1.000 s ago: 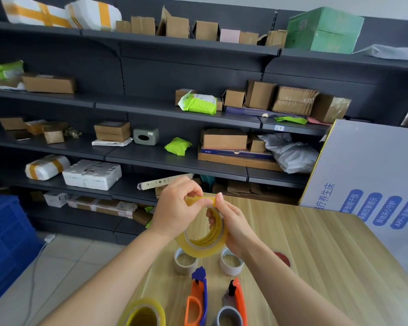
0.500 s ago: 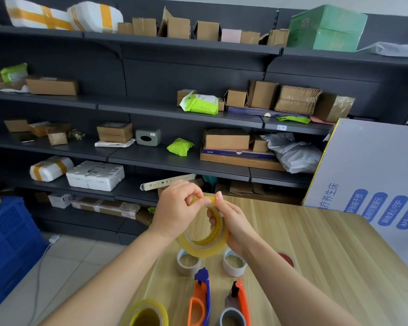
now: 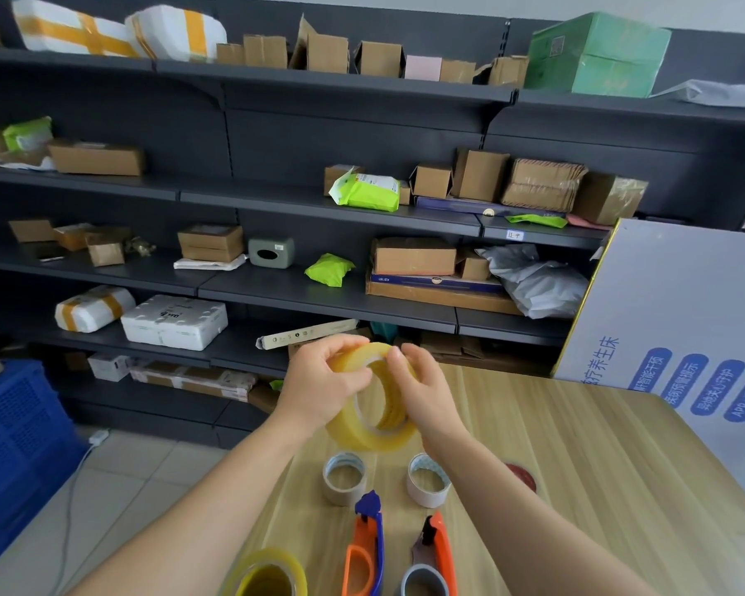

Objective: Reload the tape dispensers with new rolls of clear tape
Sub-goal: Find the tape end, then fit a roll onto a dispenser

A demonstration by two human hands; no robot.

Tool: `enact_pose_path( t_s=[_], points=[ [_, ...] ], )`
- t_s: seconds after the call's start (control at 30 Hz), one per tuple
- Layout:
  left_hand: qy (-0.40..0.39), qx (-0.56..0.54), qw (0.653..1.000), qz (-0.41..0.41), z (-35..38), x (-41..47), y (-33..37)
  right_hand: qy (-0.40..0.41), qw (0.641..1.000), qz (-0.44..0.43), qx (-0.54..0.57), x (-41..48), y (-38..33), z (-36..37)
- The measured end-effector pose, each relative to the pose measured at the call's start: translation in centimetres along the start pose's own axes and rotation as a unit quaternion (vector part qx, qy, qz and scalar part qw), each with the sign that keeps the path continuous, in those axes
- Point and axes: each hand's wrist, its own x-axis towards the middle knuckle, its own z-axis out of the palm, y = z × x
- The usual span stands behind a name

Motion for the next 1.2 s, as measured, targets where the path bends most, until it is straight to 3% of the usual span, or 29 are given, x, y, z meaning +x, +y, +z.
enact_pose_path(
  t_s=[0.07, 0.17, 0.23, 0.3, 0.43, 0.57, 0.73, 0.93, 1.2],
  points=[
    [0.059, -0.028, 0.997, -0.052, 0.0, 0.5, 0.4, 0.058, 0.983, -0.13, -0.115, -0.4, 0.2, 0.3],
    [0.103, -0.039, 0.989, -0.098, -0.2, 1.2, 1.1, 0.032, 0.957, -0.216, -0.191, -1.6, 0.0, 0.5],
    [0.12, -0.032, 0.986, -0.114, -0.2, 1.5, 1.5, 0.024, 0.916, -0.298, -0.269, -1.9, -0.3, 0.6],
    [0.137, -0.04, 0.98, -0.139, -0.1, 1.8, 1.4, -0.028, 0.903, -0.325, -0.281, -2.0, -0.8, 0.8],
    [0.143, -0.065, 0.972, -0.174, -0.3, 2.2, 1.1, -0.124, 0.927, -0.269, -0.231, -1.9, -2.0, 0.6],
    [0.145, 0.039, 0.982, -0.114, -0.7, 1.9, 1.3, -0.2, 0.957, -0.188, -0.09, -2.3, -2.6, 0.3],
    [0.19, 0.091, 0.976, -0.058, -0.8, 1.6, 2.0, -0.233, 0.965, -0.115, -0.017, -2.4, -3.0, 0.2],
    [0.145, 0.129, 0.975, -0.104, -1.0, 1.7, 2.4, -0.239, 0.965, -0.105, -0.03, -2.3, -3.2, 0.0],
    [0.18, 0.163, 0.967, -0.076, -0.7, 1.9, 1.7, -0.25, 0.96, -0.108, -0.056, -2.3, -3.2, -0.3]
  ],
)
